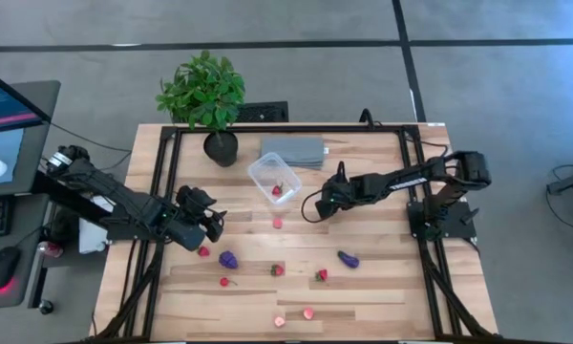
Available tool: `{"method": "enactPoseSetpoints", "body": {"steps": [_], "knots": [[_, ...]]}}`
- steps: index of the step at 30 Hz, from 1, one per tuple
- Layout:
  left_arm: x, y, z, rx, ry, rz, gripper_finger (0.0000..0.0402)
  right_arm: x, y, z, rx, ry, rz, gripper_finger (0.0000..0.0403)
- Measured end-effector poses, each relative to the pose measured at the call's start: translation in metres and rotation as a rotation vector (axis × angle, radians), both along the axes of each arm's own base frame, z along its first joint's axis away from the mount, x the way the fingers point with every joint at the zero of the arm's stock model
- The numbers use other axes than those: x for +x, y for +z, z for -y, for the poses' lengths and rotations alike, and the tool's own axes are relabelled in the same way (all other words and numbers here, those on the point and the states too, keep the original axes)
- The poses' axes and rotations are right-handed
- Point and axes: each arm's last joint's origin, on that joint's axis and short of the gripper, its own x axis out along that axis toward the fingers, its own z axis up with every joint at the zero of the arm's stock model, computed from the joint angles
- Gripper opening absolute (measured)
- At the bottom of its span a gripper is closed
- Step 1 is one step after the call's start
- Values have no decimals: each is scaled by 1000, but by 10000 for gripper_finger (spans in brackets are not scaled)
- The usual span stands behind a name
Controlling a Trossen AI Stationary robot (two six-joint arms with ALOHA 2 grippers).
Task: Pick and placing Produce into tupperware
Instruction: Put the red strawberry into the transparent bin
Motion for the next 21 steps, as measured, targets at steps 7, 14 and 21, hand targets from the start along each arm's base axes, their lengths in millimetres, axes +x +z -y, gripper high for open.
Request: {"method": "enactPoseSetpoints", "body": {"steps": [7,14,21], "knots": [[0,0,0,1,0,0,231,1,-1,0,1,-4,1,260],[0,0,0,14,8,8,231,1,-1,0,-1,1,1,259],[0,0,-1,18,10,9,231,1,-1,1,-16,4,5,232]]}}
